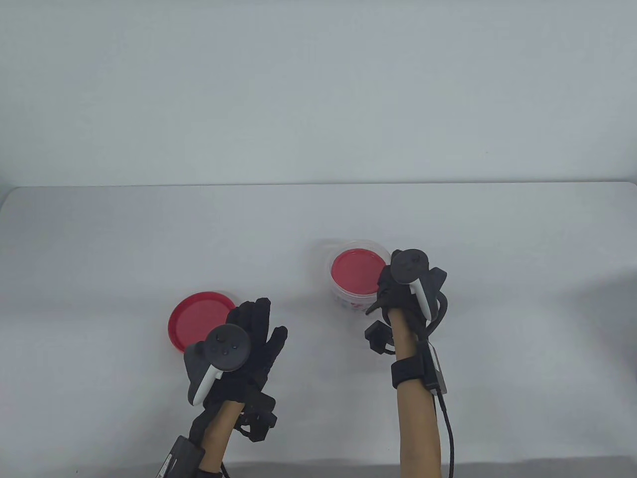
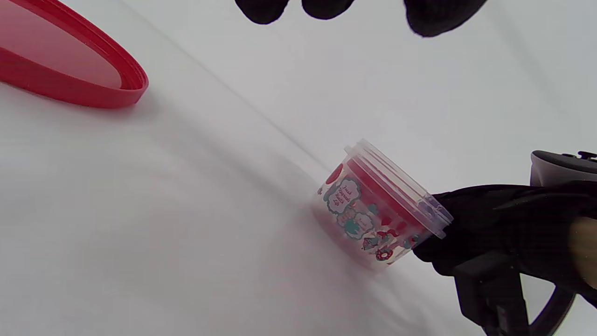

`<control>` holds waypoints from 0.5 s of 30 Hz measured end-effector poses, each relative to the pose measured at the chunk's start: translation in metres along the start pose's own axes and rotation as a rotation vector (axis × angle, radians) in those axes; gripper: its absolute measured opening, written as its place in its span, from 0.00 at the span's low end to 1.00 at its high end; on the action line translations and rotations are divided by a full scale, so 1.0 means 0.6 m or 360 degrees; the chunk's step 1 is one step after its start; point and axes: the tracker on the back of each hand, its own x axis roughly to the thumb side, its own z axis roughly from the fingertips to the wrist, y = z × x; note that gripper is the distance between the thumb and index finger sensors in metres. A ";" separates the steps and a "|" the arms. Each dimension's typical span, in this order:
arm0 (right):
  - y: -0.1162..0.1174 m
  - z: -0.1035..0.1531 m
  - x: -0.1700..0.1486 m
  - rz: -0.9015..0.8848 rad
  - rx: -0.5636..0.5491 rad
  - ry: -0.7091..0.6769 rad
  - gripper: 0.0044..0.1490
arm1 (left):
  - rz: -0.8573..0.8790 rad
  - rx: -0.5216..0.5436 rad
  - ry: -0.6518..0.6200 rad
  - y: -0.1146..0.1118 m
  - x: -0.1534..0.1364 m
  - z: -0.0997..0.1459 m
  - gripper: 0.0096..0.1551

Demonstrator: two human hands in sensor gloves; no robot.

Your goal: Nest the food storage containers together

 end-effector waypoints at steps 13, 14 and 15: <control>0.029 0.093 -0.031 -0.0349 0.0277 -0.0222 0.36 | -0.0009 0.0034 -0.0028 0.004 -0.001 0.006 0.42; 0.031 0.099 -0.032 -0.0356 0.0281 -0.0235 0.36 | -0.0011 0.0039 -0.0029 0.005 -0.002 0.007 0.42; 0.034 0.109 -0.033 -0.0371 0.0290 -0.0252 0.36 | -0.0012 0.0043 -0.0030 0.006 -0.002 0.008 0.42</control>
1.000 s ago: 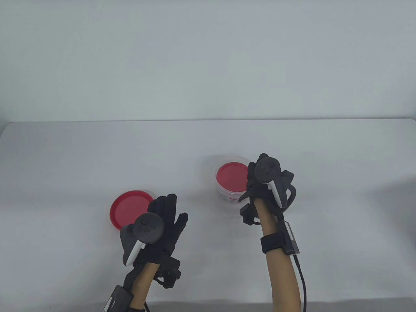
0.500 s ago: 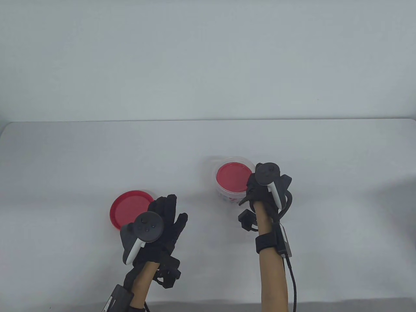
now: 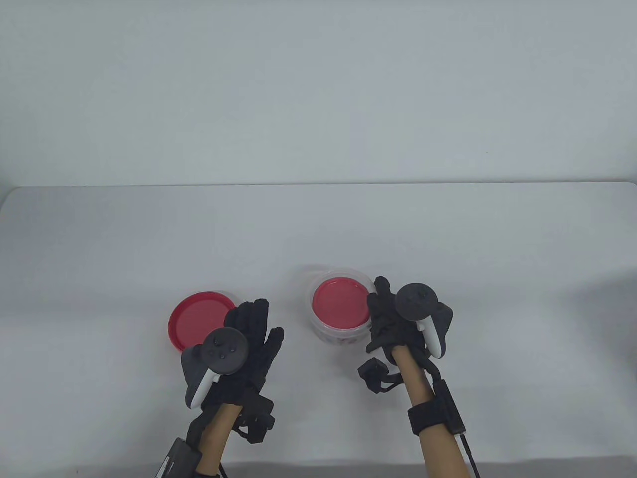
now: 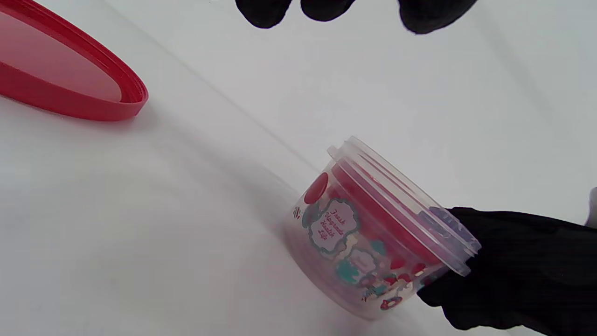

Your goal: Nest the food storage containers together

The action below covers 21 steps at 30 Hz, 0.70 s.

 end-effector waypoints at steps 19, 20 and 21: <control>0.055 0.106 0.004 -0.0023 0.0211 -0.0249 0.36 | -0.0100 -0.0037 0.0000 -0.015 -0.002 0.006 0.43; 0.055 0.107 0.004 -0.0023 0.0211 -0.0253 0.36 | -0.0103 -0.0041 0.0007 -0.016 -0.003 0.006 0.43; 0.056 0.107 0.004 -0.0023 0.0212 -0.0254 0.36 | -0.0108 -0.0049 0.0016 -0.017 -0.004 0.005 0.43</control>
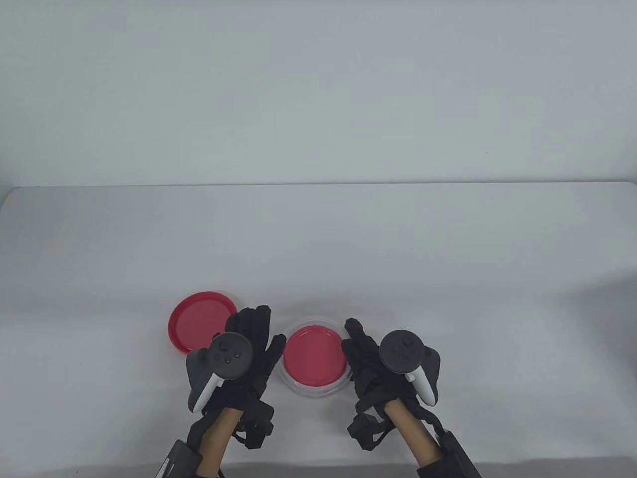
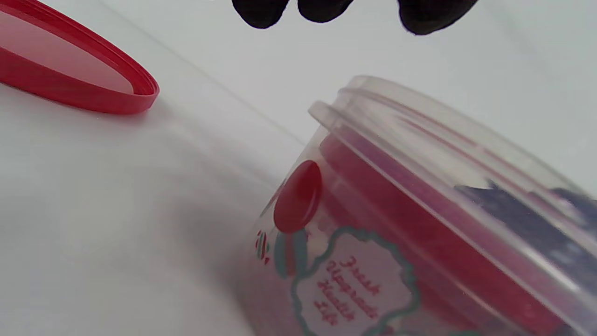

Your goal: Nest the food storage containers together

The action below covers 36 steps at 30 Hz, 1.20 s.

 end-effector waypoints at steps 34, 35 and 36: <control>-0.004 -0.004 -0.013 -0.0218 0.0138 0.0066 0.37 | -0.0113 -0.0033 0.1323 0.088 -0.169 -0.119 0.41; -0.004 -0.004 -0.013 -0.0217 0.0139 0.0066 0.37 | -0.0106 -0.0037 0.1365 0.084 -0.175 -0.120 0.42; -0.004 -0.004 -0.013 -0.0219 0.0142 0.0066 0.37 | -0.0119 -0.0049 0.1408 0.082 -0.179 -0.121 0.42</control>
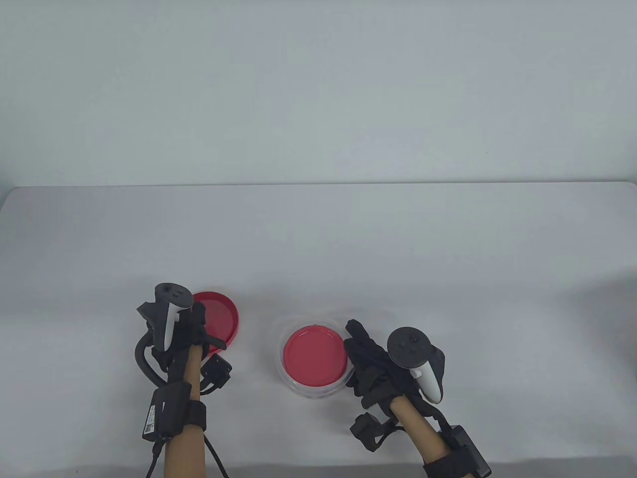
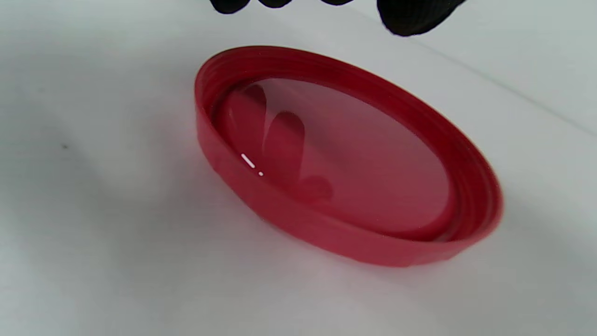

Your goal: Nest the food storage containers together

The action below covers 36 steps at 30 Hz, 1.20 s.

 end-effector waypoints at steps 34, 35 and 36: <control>-0.001 -0.002 -0.004 -0.0166 0.0075 0.0049 0.38 | -0.0390 0.0605 -0.0874 0.023 0.088 0.193 0.33; -0.001 -0.002 -0.004 -0.0166 0.0074 0.0049 0.38 | -0.0383 0.0618 -0.0912 0.023 0.090 0.203 0.33; -0.001 -0.002 -0.004 -0.0168 0.0073 0.0049 0.38 | -0.0368 0.0651 -0.0969 0.023 0.093 0.218 0.33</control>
